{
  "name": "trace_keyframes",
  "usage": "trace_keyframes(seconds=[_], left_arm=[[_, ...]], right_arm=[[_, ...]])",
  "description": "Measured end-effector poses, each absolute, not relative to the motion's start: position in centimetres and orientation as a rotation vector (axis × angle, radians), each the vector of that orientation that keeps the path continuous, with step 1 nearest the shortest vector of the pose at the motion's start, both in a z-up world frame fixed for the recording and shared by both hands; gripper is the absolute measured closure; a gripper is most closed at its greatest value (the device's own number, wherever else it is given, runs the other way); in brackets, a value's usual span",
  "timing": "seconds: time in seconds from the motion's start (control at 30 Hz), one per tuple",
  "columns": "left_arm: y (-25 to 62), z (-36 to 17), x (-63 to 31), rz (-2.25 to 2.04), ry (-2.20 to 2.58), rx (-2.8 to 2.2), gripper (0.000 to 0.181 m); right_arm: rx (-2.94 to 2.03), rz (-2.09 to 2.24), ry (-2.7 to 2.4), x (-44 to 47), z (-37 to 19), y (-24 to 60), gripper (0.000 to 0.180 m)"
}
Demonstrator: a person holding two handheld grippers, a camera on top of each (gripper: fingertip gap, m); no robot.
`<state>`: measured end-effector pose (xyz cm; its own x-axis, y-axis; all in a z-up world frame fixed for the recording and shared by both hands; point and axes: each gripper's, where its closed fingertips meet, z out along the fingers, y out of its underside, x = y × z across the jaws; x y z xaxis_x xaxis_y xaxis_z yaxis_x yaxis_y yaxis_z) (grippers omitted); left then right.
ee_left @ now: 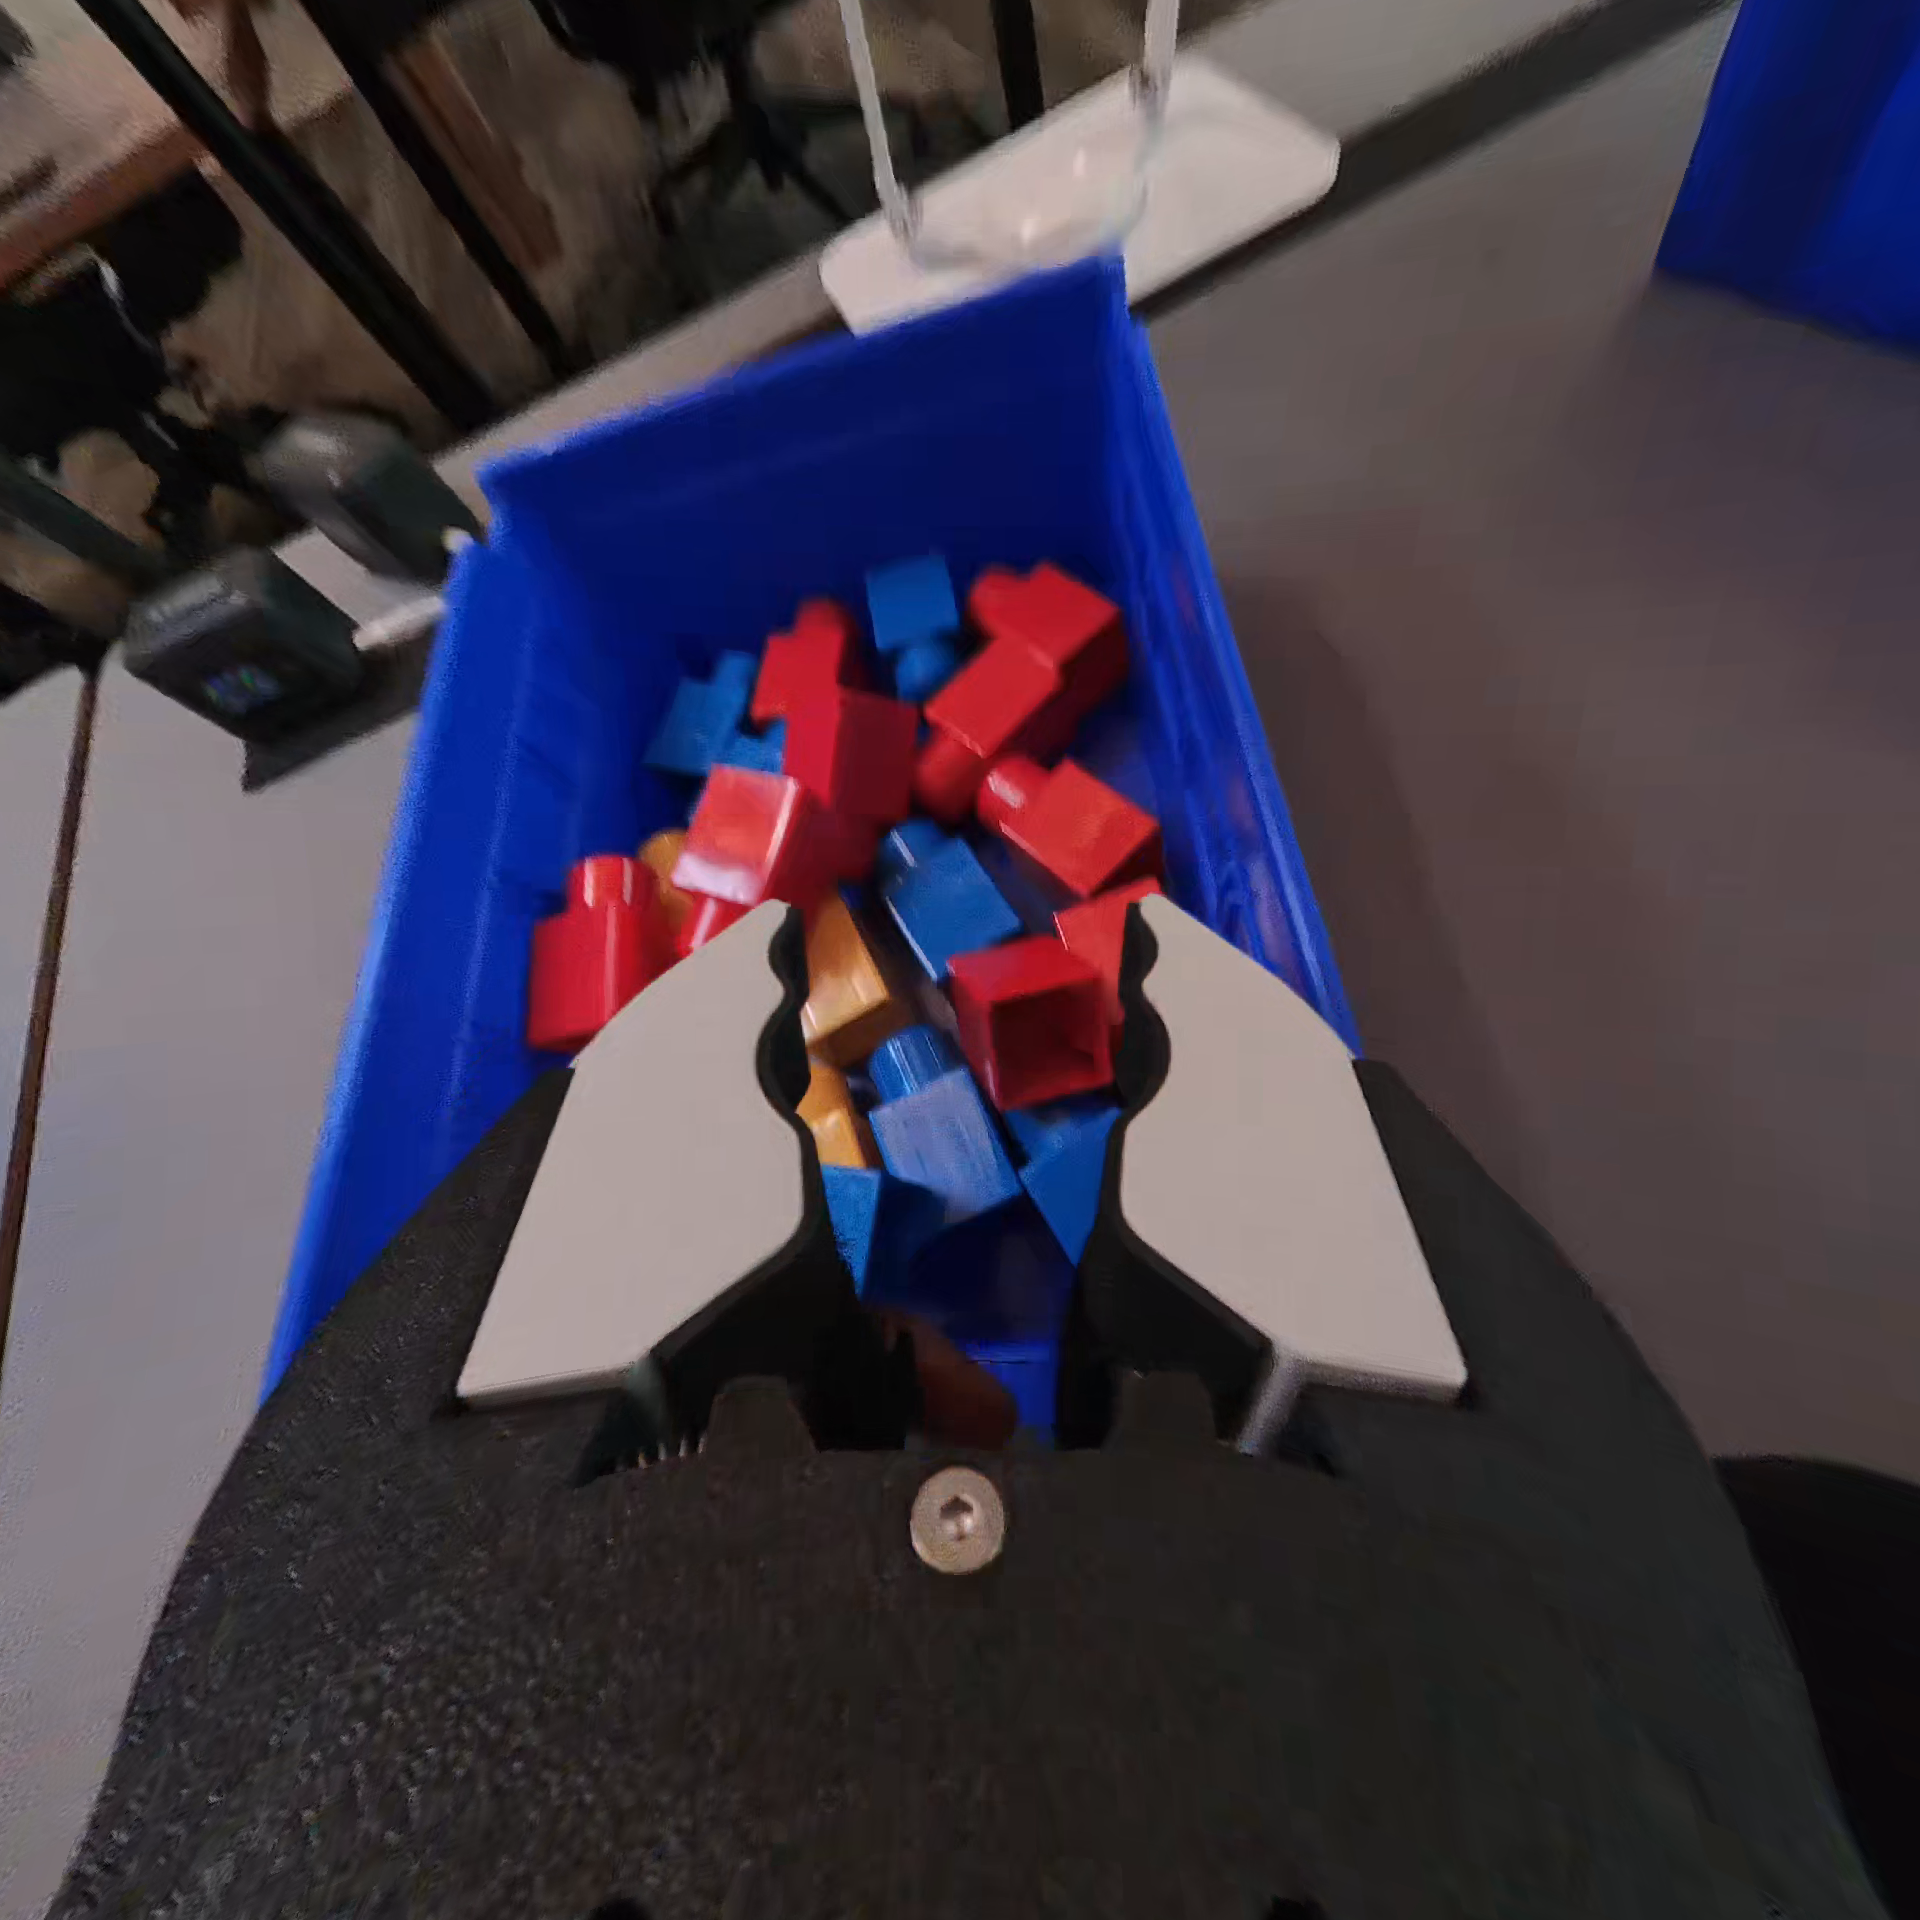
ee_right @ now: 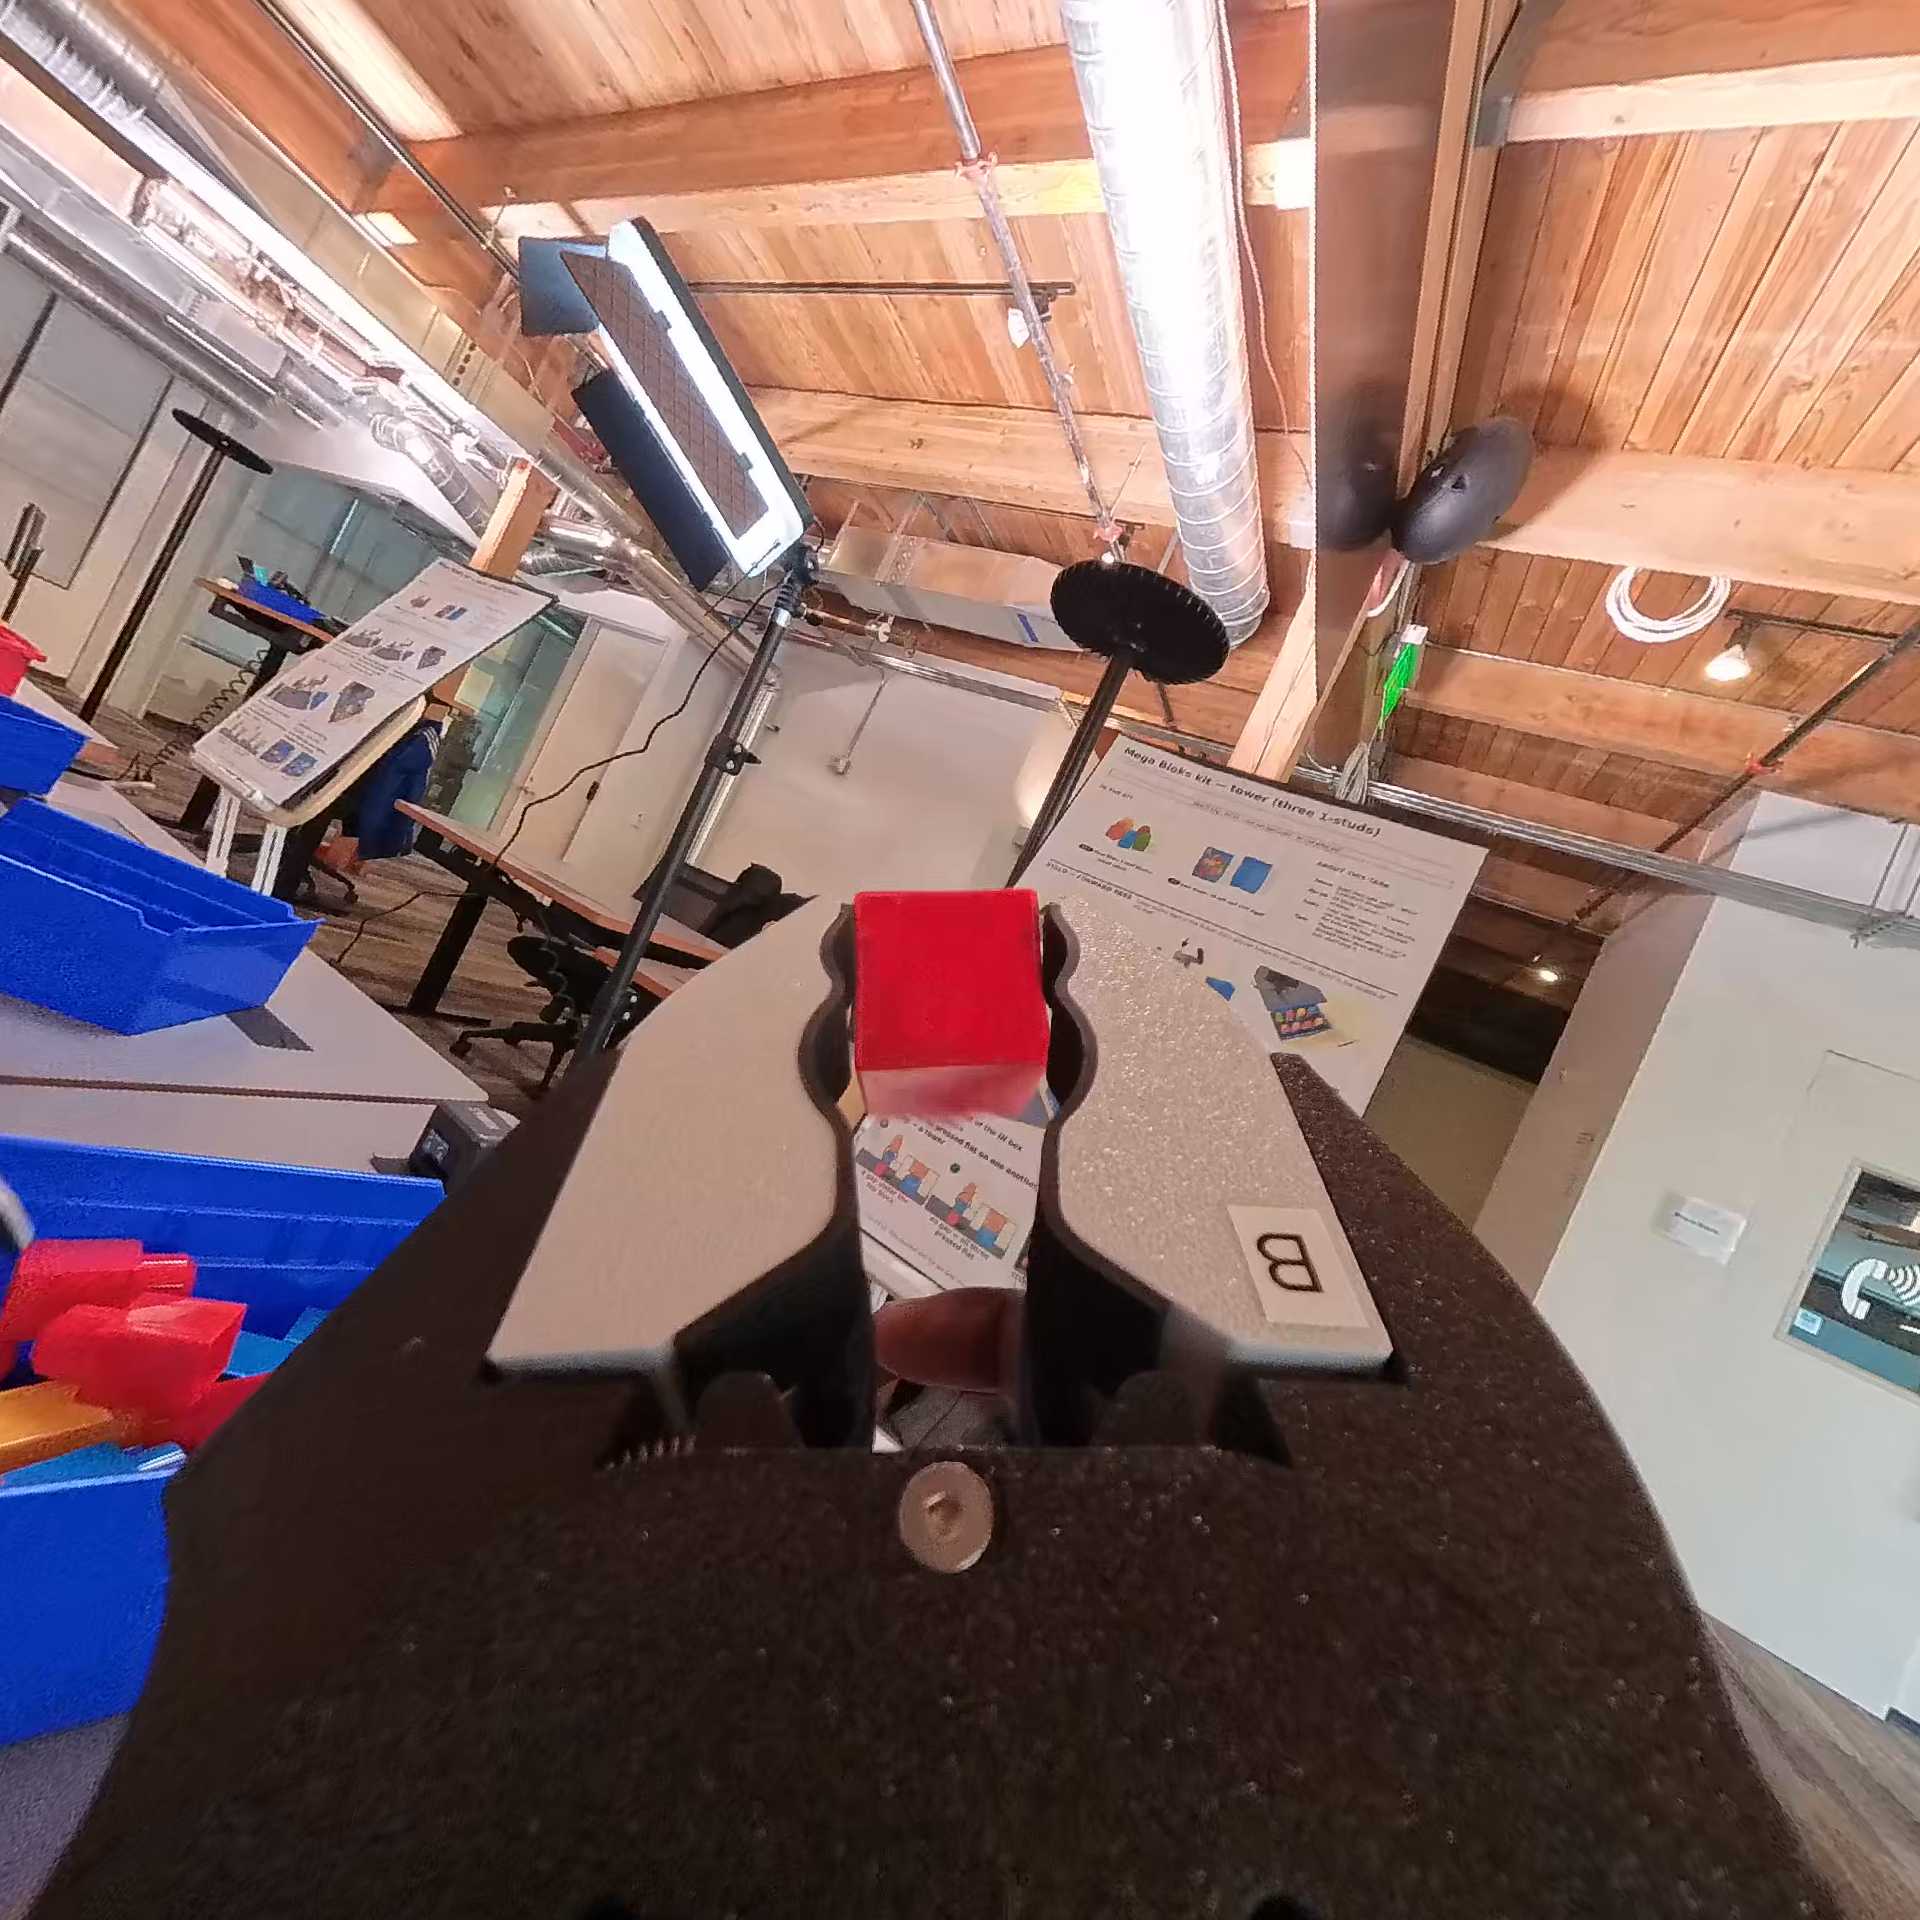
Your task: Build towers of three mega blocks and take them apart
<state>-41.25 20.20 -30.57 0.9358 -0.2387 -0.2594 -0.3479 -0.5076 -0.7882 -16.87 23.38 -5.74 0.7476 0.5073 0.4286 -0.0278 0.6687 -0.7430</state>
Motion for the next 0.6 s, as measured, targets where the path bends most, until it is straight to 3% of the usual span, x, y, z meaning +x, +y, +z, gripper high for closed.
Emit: trace_keyframes(seconds=[0.13, 0.3, 0.6], left_arm=[[19.8, -35.1, -41.6, 0.255, 0.452, -2.275, 0.121], [20.0, -36.9, -42.0, 0.196, 0.437, -2.368, 0.115], [20.6, -37.4, -42.0, 0.231, 0.524, -2.39, 0.123]], right_arm=[[-0.769, 0.331, -0.604, -15.7, -5.2, 23.3, 0.18], [-0.921, 0.438, -0.775, -17.8, -8.2, 24.6, 0.18], [-1.152, 0.466, -0.953, -18.8, -13.1, 26.6, 0.175]])
